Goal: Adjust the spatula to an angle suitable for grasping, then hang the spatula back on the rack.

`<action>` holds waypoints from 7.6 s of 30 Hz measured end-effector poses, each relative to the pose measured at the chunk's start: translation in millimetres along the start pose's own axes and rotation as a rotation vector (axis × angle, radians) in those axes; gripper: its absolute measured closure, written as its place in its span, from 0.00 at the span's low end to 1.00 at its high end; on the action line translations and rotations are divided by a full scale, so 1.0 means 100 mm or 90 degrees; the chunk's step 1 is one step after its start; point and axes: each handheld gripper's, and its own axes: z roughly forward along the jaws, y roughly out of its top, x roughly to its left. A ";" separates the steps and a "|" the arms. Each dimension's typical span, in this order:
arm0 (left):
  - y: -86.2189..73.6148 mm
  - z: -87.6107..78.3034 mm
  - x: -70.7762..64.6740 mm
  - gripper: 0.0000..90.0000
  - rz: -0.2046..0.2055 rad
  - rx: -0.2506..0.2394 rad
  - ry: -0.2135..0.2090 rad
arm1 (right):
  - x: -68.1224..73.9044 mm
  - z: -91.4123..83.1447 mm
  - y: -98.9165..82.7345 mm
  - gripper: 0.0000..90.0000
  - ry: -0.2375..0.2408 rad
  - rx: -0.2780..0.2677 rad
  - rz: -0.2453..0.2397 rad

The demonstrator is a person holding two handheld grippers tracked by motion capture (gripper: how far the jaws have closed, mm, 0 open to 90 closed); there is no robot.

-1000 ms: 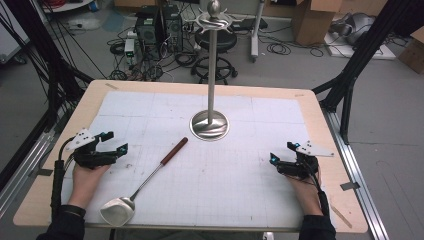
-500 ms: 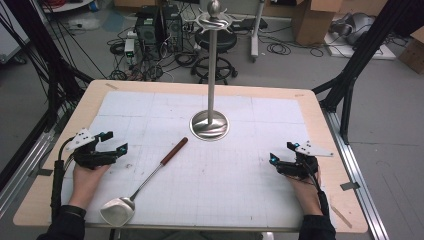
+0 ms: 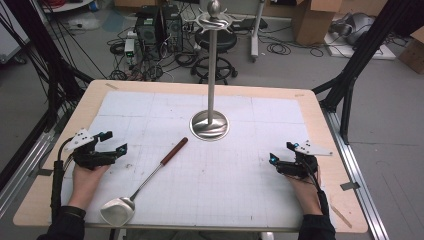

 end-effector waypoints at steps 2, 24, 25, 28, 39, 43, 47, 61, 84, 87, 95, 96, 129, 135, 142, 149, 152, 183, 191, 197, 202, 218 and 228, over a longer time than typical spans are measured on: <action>0.00 0.00 0.01 0.18 -0.004 0.000 0.000 | -0.01 0.00 0.00 0.19 0.000 -0.002 0.001; 0.00 0.00 0.01 0.18 -0.014 -0.001 0.006 | -0.02 -0.03 -0.01 0.19 0.003 -0.020 0.016; 0.00 -0.01 0.02 0.18 -0.014 -0.003 0.003 | -0.03 -0.03 -0.01 0.19 0.003 -0.021 0.017; 0.00 0.00 0.02 0.18 -0.014 -0.001 0.005 | -0.04 -0.03 -0.01 0.19 0.002 -0.021 0.021; 0.05 -0.05 -0.03 0.20 -0.012 0.005 0.023 | -0.02 -0.02 -0.01 0.19 0.002 -0.017 0.012; 0.13 -0.13 -0.08 0.20 -0.015 -0.029 0.013 | -0.02 -0.02 -0.01 0.21 0.005 -0.016 0.019; 0.25 -0.21 -0.15 0.20 -0.017 -0.048 0.004 | -0.03 -0.02 -0.01 0.21 0.003 -0.016 0.019; 0.69 -0.10 -0.69 0.20 0.055 0.013 -0.054 | -0.02 -0.02 -0.01 0.21 0.004 -0.011 0.012; 0.47 0.14 -1.15 0.19 0.076 0.192 -0.085 | -0.01 -0.01 -0.01 0.21 0.003 -0.011 0.005; 0.44 0.16 -1.16 0.20 0.066 0.208 -0.081 | -0.01 -0.01 -0.01 0.21 0.003 -0.011 0.003; 0.32 0.24 -1.18 0.20 0.071 0.270 -0.061 | -0.01 -0.01 -0.01 0.21 0.005 -0.010 0.004; 0.32 0.24 -1.18 0.20 0.071 0.270 -0.061 | -0.01 -0.01 -0.01 0.21 0.005 -0.010 0.004; 0.29 0.41 -1.30 0.63 0.090 0.464 -0.048 | 0.00 -0.01 0.00 0.21 0.004 -0.007 0.000; 0.34 0.47 -1.34 0.72 0.088 0.500 -0.035 | 0.00 -0.01 0.00 0.22 0.004 -0.008 -0.003; 0.36 0.51 -1.33 0.79 0.077 0.513 -0.038 | 0.00 0.00 0.00 0.22 0.003 -0.005 -0.005; 0.37 0.53 -1.29 0.88 0.065 0.513 -0.046 | 0.00 0.00 0.00 0.22 0.002 -0.004 -0.005; 0.36 0.53 -1.30 0.88 0.072 0.509 -0.045 | 0.00 0.00 0.00 0.22 0.002 -0.004 -0.004; 0.65 0.15 -1.07 0.94 0.062 0.121 -0.128 | 0.00 0.00 0.00 0.22 0.002 -0.003 -0.007; 0.90 0.04 -1.06 0.94 0.070 0.051 -0.122 | 0.01 0.00 0.00 0.22 0.002 -0.004 -0.009; 1.13 0.04 -1.07 0.94 0.072 0.001 -0.118 | 0.01 0.00 0.00 0.22 0.003 -0.005 -0.009; 1.29 0.06 -1.10 0.94 0.072 -0.029 -0.115 | 0.00 0.00 0.00 0.22 0.003 -0.004 -0.010; 1.71 0.21 -1.24 0.94 0.098 -0.107 -0.101 | 0.01 0.00 0.00 0.22 0.004 -0.002 -0.010; 1.83 0.37 -1.29 0.94 0.102 -0.125 -0.097 | 0.01 0.00 0.00 0.22 0.005 -0.002 -0.011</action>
